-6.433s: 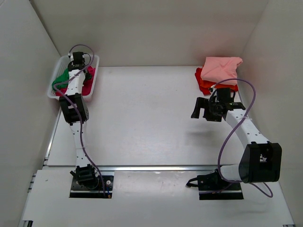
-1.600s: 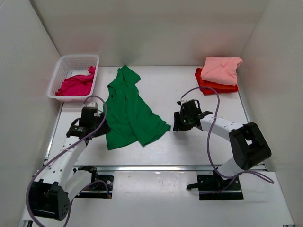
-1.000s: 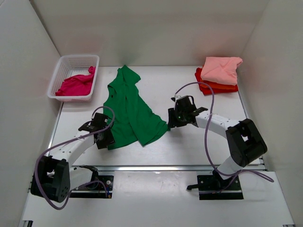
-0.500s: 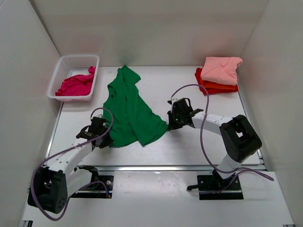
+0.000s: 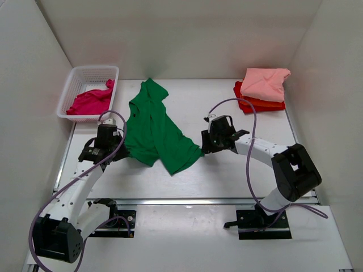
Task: Fold and stack the t-shirts
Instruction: Flatten out the tshirt
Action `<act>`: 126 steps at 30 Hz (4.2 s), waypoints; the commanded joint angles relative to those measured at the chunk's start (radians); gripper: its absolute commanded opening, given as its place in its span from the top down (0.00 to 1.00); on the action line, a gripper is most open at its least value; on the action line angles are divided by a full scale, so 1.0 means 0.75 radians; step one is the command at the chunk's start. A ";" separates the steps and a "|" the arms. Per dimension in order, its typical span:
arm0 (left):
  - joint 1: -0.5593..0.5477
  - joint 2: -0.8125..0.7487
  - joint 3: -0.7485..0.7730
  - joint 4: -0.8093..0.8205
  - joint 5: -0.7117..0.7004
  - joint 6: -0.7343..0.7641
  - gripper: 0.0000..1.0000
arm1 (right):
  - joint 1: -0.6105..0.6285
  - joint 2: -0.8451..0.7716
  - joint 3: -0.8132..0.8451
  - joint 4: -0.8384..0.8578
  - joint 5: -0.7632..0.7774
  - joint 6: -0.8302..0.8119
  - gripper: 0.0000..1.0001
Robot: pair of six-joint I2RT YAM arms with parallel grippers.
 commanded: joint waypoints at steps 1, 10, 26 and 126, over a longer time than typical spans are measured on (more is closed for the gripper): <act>-0.008 -0.037 -0.006 -0.033 0.025 0.004 1.00 | 0.050 0.053 -0.067 0.065 0.038 0.080 0.63; 0.014 -0.070 -0.035 -0.021 0.047 0.000 1.00 | 0.060 0.161 -0.063 0.063 0.122 0.107 0.59; 0.016 -0.080 -0.043 0.004 0.062 0.014 1.00 | 0.124 0.278 0.041 -0.062 0.208 0.105 1.00; -0.487 0.873 0.333 0.321 0.150 0.047 0.70 | -0.586 -0.430 -0.259 -0.367 -0.111 0.077 1.00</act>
